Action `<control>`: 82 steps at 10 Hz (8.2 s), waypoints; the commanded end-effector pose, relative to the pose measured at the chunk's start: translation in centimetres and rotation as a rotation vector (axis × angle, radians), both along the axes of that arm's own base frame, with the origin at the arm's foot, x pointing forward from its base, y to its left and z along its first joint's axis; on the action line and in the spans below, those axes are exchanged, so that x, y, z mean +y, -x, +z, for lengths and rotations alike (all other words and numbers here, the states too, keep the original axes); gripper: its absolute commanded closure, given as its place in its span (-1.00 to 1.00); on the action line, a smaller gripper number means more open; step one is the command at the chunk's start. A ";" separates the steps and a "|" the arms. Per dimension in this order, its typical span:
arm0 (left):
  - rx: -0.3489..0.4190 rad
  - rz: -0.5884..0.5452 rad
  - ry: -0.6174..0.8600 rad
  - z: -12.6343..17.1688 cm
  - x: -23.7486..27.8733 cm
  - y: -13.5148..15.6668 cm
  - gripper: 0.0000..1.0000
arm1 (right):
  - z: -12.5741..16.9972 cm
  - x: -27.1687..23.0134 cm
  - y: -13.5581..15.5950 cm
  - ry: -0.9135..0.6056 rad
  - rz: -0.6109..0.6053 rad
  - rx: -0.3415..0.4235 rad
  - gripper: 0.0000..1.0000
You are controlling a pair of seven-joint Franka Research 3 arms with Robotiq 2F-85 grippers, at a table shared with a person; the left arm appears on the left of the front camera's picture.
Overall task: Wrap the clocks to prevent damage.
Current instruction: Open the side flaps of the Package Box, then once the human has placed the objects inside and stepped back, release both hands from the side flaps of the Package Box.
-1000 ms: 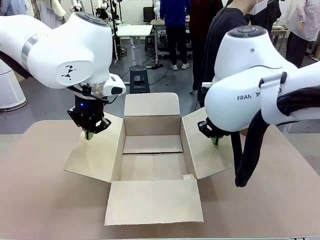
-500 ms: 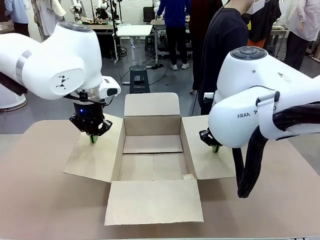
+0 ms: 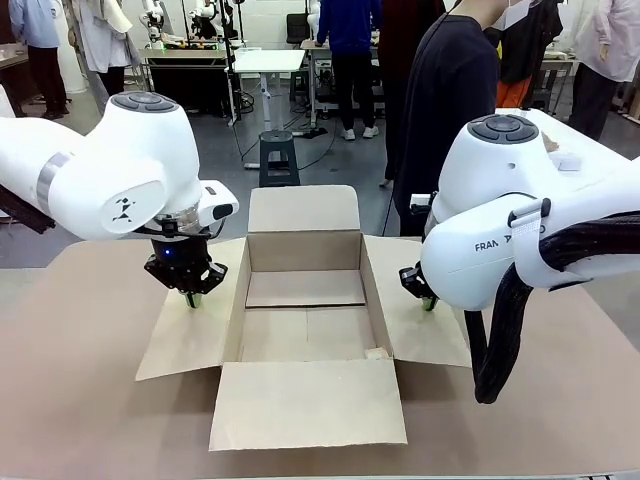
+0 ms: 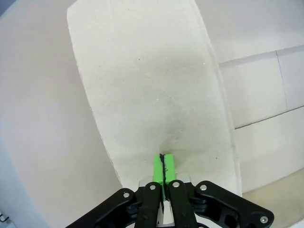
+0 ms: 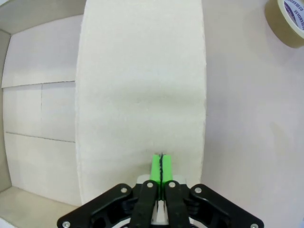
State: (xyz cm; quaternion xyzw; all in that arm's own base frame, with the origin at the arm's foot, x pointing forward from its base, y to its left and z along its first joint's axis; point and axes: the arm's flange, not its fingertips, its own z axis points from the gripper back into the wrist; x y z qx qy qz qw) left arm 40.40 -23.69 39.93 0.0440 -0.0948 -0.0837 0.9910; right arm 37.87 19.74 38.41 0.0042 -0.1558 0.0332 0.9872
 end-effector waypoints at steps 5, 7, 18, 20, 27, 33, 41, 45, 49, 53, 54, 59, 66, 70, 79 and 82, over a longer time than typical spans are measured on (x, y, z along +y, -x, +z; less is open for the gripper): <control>-0.025 0.046 0.059 -0.9 -0.3 0.3 0.99 | -1.4 -0.3 -0.1 -0.043 -0.006 0.040 0.98; -0.004 0.052 0.063 -1.6 -0.3 0.2 0.99 | -1.9 -0.4 -0.4 -0.062 -0.006 0.059 0.98; 0.008 0.029 0.046 -1.3 -0.1 -0.1 0.99 | -1.7 -0.2 -0.4 -0.029 -0.020 0.051 0.98; 0.008 0.029 0.046 -1.3 -0.1 -0.1 0.99 | -1.7 -0.2 -0.4 -0.029 -0.020 0.051 0.98; 0.008 0.029 0.046 -1.3 -0.1 -0.1 0.99 | -1.7 -0.2 -0.4 -0.029 -0.020 0.051 0.98; 0.008 0.029 0.046 -1.3 -0.1 -0.1 0.99 | -1.7 -0.2 -0.4 -0.029 -0.020 0.051 0.98; 0.008 0.029 0.046 -1.3 -0.1 -0.1 0.99 | -1.7 -0.2 -0.4 -0.029 -0.020 0.051 0.98; 0.008 0.029 0.046 -1.3 -0.1 -0.1 0.99 | -1.7 -0.2 -0.4 -0.029 -0.020 0.051 0.98; 0.008 0.029 0.046 -1.3 -0.1 -0.1 0.99 | -1.7 -0.2 -0.4 -0.029 -0.020 0.051 0.98; 0.008 0.029 0.046 -1.3 -0.1 -0.1 0.99 | -1.7 -0.2 -0.4 -0.029 -0.020 0.051 0.98; 0.008 0.029 0.046 -1.3 -0.1 -0.1 0.99 | -1.7 -0.2 -0.4 -0.029 -0.020 0.051 0.98; 0.008 0.029 0.046 -1.3 -0.1 -0.1 0.99 | -1.7 -0.2 -0.4 -0.029 -0.020 0.051 0.98; 0.008 0.029 0.046 -1.3 -0.1 -0.1 0.99 | -1.7 -0.2 -0.4 -0.029 -0.020 0.051 0.98; 0.008 0.029 0.046 -1.3 -0.1 -0.1 0.99 | -1.7 -0.2 -0.4 -0.029 -0.020 0.051 0.98; 0.008 0.029 0.046 -1.3 -0.1 -0.1 0.99 | -1.7 -0.2 -0.4 -0.029 -0.020 0.051 0.98; 0.008 0.029 0.046 -1.3 -0.1 -0.1 0.99 | -1.7 -0.2 -0.4 -0.029 -0.020 0.051 0.98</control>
